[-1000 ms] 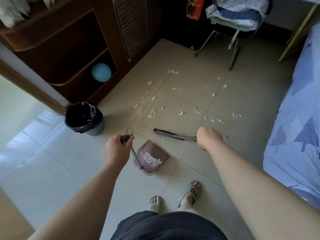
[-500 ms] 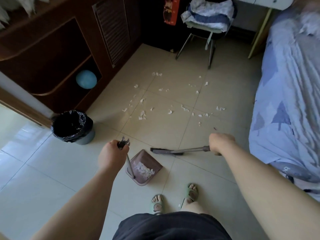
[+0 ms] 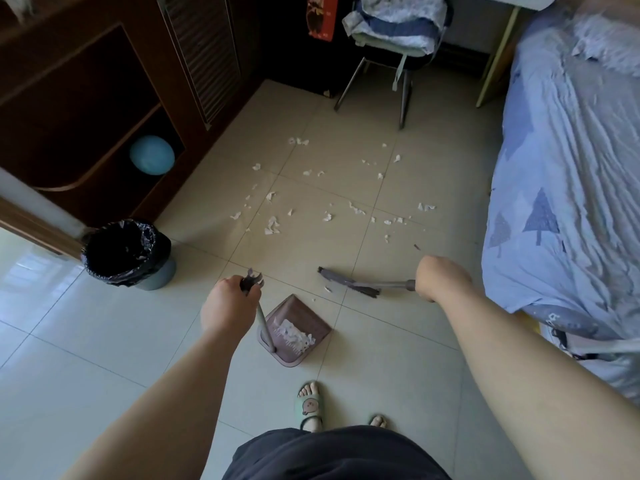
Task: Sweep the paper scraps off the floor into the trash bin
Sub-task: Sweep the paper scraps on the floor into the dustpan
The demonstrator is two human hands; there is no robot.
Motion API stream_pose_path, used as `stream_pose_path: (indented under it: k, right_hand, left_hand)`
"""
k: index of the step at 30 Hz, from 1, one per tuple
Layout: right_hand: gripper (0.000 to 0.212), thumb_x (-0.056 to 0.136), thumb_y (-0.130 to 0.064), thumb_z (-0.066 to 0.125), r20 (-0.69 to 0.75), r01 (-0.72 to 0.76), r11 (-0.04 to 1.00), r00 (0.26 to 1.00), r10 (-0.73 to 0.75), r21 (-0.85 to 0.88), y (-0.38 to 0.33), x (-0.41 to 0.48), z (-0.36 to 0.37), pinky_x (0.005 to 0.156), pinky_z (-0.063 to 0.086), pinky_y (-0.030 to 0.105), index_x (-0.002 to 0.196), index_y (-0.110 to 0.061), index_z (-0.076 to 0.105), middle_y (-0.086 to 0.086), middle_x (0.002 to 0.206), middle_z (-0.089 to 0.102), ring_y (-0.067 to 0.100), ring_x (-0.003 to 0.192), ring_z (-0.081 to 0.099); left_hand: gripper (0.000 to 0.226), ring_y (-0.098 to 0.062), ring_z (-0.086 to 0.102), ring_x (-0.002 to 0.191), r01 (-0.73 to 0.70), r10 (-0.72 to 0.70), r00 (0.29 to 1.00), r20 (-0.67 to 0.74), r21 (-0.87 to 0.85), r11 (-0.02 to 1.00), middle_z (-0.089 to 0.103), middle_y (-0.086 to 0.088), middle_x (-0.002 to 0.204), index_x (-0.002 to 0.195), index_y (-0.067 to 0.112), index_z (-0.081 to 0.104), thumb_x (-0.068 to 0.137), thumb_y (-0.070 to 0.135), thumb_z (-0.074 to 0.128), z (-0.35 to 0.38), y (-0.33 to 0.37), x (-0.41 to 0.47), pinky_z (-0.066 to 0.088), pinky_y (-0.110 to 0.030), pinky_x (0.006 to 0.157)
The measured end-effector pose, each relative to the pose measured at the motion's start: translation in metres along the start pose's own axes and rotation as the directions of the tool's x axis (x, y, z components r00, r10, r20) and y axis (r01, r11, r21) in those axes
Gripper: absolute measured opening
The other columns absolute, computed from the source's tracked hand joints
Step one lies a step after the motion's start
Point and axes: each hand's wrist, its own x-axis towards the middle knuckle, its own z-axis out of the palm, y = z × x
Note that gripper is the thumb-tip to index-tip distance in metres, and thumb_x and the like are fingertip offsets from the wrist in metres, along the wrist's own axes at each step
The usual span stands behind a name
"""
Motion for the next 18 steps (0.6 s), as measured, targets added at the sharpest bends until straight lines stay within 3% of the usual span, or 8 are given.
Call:
stream_pose_path:
  k: [4,7,9,11,13,18]
  right_hand:
    - [0.026,0.086,-0.002,0.053,0.086,0.096,0.995,0.992,-0.094,-0.016,-0.013,-0.008,0.021,0.072,0.043,0.028,0.110,-0.006,0.063,0.011,0.114,0.063,0.029,0.102,0.062]
    - [0.018,0.085,-0.012,0.060,0.162,0.171,0.985,0.973,-0.164,-0.031,-0.022,-0.011,0.020,0.071,0.043,0.027,0.102,-0.008,0.064,0.009,0.092,0.063,0.029,0.090,0.059]
    - [0.006,0.083,-0.015,0.066,0.147,0.207,0.978,0.969,-0.200,-0.032,-0.024,-0.009,0.010,0.070,0.044,0.026,0.084,-0.011,0.062,0.007,0.078,0.058,0.027,0.082,0.058]
    - [0.019,0.081,-0.017,0.069,0.140,0.218,0.975,0.968,-0.210,-0.040,-0.023,-0.007,-0.005,0.067,0.044,0.025,0.071,-0.009,0.056,0.004,0.065,0.052,0.025,0.074,0.057]
    - [0.019,0.080,-0.020,0.070,0.136,0.200,0.979,0.972,-0.192,-0.045,-0.020,-0.007,-0.020,0.067,0.043,0.025,0.070,-0.009,0.058,0.004,0.060,0.050,0.024,0.070,0.056]
    - [0.027,0.077,-0.019,0.070,0.028,0.099,0.995,0.995,-0.099,0.017,0.000,-0.011,-0.039,0.069,0.042,0.026,0.063,-0.014,0.048,0.002,0.061,0.051,0.025,0.072,0.057]
  left_hand:
    - [0.024,-0.031,0.055,0.070,-0.014,0.014,1.000,0.005,-0.010,1.000,0.060,-0.012,0.077,0.085,0.003,0.060,0.089,0.027,0.055,0.005,0.003,0.000,0.031,-0.028,0.051]
    - [0.025,-0.031,0.053,0.070,-0.035,0.035,0.999,0.025,-0.010,0.999,0.059,-0.013,0.079,0.087,0.003,0.061,0.091,0.027,0.055,0.008,0.010,-0.002,0.031,-0.028,0.053]
    - [0.026,-0.031,0.053,0.070,-0.040,0.040,0.999,0.032,-0.005,0.999,0.059,-0.012,0.078,0.087,0.002,0.060,0.091,0.027,0.055,0.010,0.014,-0.004,0.032,-0.028,0.054]
    - [0.026,-0.031,0.053,0.070,-0.039,0.039,0.999,0.035,-0.002,0.999,0.058,-0.012,0.078,0.087,0.002,0.061,0.091,0.027,0.055,0.010,0.017,-0.005,0.032,-0.028,0.054]
    - [0.026,-0.031,0.054,0.071,-0.033,0.033,0.999,0.031,-0.002,0.999,0.059,-0.011,0.077,0.088,0.003,0.061,0.091,0.028,0.056,0.010,0.018,-0.006,0.033,-0.028,0.054]
    - [0.025,-0.032,0.056,0.072,-0.021,0.021,1.000,0.021,-0.001,1.000,0.061,-0.011,0.079,0.089,0.004,0.062,0.091,0.029,0.056,0.010,0.020,-0.010,0.034,-0.028,0.055]
